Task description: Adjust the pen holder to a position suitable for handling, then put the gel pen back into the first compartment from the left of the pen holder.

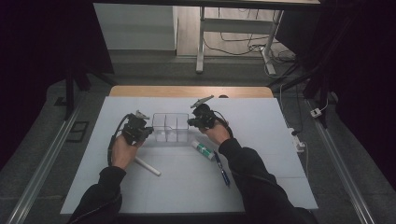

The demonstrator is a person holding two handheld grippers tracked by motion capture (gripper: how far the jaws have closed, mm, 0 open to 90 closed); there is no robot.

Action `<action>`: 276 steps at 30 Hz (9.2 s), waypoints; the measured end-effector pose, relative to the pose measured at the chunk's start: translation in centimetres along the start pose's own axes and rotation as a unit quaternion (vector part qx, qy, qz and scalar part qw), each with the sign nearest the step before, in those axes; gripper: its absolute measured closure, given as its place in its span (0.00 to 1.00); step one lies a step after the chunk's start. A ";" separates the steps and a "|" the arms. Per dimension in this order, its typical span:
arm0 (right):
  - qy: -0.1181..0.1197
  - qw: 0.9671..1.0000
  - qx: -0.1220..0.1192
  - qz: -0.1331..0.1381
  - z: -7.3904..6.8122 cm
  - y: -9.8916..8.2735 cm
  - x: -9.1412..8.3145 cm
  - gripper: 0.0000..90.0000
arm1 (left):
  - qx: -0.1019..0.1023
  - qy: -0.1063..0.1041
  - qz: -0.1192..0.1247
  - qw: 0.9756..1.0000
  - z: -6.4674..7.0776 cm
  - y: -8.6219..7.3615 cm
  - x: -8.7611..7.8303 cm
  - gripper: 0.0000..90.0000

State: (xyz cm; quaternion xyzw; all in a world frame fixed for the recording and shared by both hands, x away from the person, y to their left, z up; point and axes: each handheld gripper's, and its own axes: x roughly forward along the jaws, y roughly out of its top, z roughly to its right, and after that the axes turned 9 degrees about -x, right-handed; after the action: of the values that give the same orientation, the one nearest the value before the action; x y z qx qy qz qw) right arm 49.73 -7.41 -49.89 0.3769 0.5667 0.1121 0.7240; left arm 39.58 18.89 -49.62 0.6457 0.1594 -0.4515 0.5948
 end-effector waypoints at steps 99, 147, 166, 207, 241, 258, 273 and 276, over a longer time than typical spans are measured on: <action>0.007 1.000 0.010 0.013 -7.7 -8.3 -13.5 0.02 | -0.049 -0.130 0.085 0.987 3.2 -14.5 -14.9 0.10; 0.067 0.991 -0.046 -0.108 -11.6 -11.8 -12.2 0.99 | -0.060 -0.109 0.066 0.990 2.9 -17.0 -15.5 0.00; 0.063 0.989 -0.010 -0.133 -9.7 -13.1 -12.3 0.99 | -0.057 -0.107 0.064 0.991 3.0 -17.0 -15.5 0.01; -0.062 0.991 0.064 -0.096 -4.1 -10.9 -12.4 0.04 | -0.063 -0.109 0.060 0.990 2.9 -16.9 -15.4 0.01; -0.047 0.986 0.041 -0.157 -2.8 -9.9 -9.0 0.89 | -0.062 -0.112 0.056 0.990 2.9 -16.9 -15.3 0.02; -0.049 0.995 0.051 -0.064 -2.3 -9.3 -11.7 0.89 | -0.060 -0.114 0.057 0.990 2.9 -16.9 -15.3 0.03; -0.033 0.997 0.042 0.064 -4.3 -6.1 -14.7 0.89 | -0.062 -0.117 0.056 0.990 2.8 -16.9 -15.3 0.03; -0.025 0.996 0.035 0.083 -4.9 -5.3 -14.8 0.89 | -0.062 -0.118 0.056 0.990 2.8 -16.8 -15.3 0.03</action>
State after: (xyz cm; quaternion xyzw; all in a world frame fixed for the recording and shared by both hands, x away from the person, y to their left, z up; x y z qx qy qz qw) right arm 39.02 -17.74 -42.89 0.4506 0.5188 0.1423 0.7124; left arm 17.67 25.46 -47.99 0.5576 0.0800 -0.4795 0.6729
